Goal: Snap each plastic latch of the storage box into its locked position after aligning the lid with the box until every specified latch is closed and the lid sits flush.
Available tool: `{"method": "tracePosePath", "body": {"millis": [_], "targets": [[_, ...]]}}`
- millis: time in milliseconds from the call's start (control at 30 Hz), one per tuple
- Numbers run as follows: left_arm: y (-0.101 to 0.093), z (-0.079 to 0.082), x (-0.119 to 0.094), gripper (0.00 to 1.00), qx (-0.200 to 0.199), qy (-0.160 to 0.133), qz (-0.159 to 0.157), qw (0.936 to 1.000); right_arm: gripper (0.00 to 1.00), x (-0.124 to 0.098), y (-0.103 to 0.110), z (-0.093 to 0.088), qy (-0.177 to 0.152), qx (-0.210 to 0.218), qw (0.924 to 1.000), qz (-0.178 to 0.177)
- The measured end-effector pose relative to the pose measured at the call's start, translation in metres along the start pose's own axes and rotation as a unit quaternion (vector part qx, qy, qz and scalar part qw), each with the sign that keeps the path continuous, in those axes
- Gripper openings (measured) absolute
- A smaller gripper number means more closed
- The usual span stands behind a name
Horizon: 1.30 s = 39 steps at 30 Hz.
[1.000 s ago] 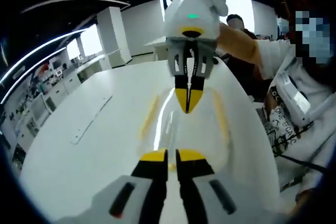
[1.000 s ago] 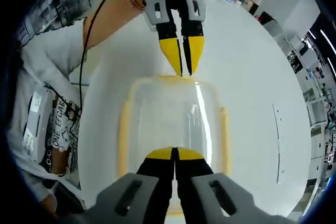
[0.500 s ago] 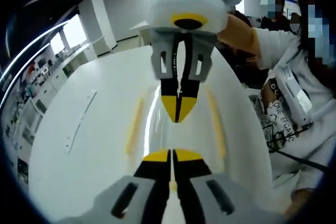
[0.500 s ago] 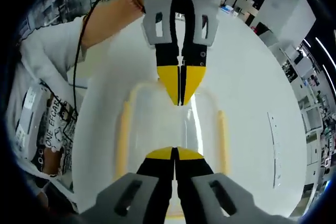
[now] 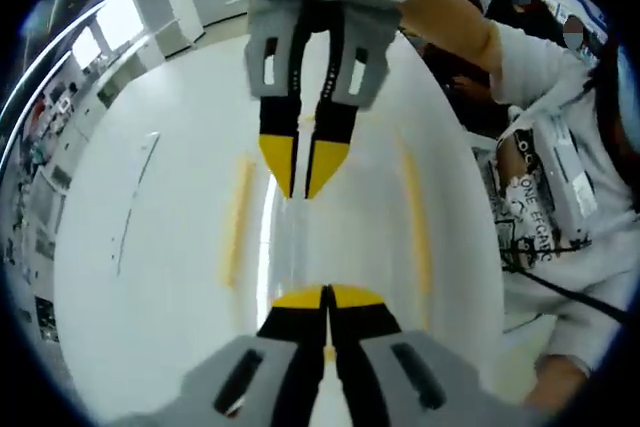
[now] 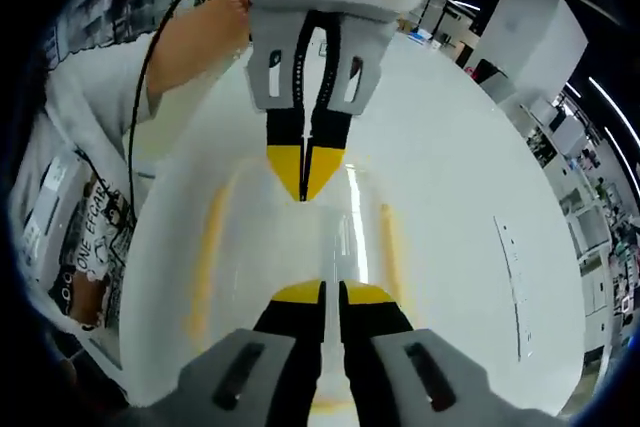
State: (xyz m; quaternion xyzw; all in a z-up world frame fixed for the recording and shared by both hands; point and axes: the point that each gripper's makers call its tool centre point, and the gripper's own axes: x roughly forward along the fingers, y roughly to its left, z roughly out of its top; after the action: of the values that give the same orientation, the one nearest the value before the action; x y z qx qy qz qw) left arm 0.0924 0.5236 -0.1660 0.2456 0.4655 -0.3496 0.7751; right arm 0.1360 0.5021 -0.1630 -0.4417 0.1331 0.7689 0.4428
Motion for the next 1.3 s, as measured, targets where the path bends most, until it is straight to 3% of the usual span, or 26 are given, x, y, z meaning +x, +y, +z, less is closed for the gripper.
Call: {"method": "tracePosePath", "body": {"millis": [233, 333, 500, 567, 700, 900, 1033, 1200, 1300], "targets": [[-0.002, 0.008, 0.008, 0.00, 0.023, 0.068, -0.005, 0.9974, 0.04, -0.012, -0.026, 0.007, -0.034, 0.022, 0.9990, -0.014], [0.000, 0.010, 0.011, 0.00, 0.013, 0.097, 0.006, 0.9952, 0.04, -0.016, -0.040, 0.007, -0.038, 0.039, 0.9983, -0.020], [-0.001, 0.011, 0.011, 0.00, 0.023, 0.107, 0.009, 0.9939, 0.04, -0.017, -0.068, 0.006, -0.039, 0.050, 0.9973, -0.037], [0.000, 0.012, 0.011, 0.00, 0.020, 0.098, 0.006, 0.9950, 0.01, -0.012, -0.071, 0.009, -0.041, 0.056, 0.9974, -0.019], [-0.002, 0.015, 0.012, 0.00, 0.026, 0.094, 0.010, 0.9952, 0.00, 0.003, -0.070, 0.006, -0.015, 0.038, 0.9992, 0.002], [0.000, 0.019, 0.012, 0.00, 0.021, 0.122, 0.019, 0.9921, 0.00, 0.027, -0.059, -0.004, 0.046, 0.014, 0.9963, 0.071], [0.000, 0.020, 0.011, 0.00, 0.019, 0.127, 0.024, 0.9915, 0.00, 0.030, -0.063, -0.005, 0.054, 0.007, 0.9956, 0.077], [0.001, 0.023, 0.011, 0.00, 0.012, 0.124, 0.030, 0.9918, 0.00, 0.033, -0.060, -0.009, 0.053, -0.022, 0.9903, 0.126], [0.003, 0.024, 0.010, 0.00, 0.005, 0.133, 0.031, 0.9907, 0.00, 0.037, -0.071, -0.015, 0.075, -0.030, 0.9862, 0.144]]}}
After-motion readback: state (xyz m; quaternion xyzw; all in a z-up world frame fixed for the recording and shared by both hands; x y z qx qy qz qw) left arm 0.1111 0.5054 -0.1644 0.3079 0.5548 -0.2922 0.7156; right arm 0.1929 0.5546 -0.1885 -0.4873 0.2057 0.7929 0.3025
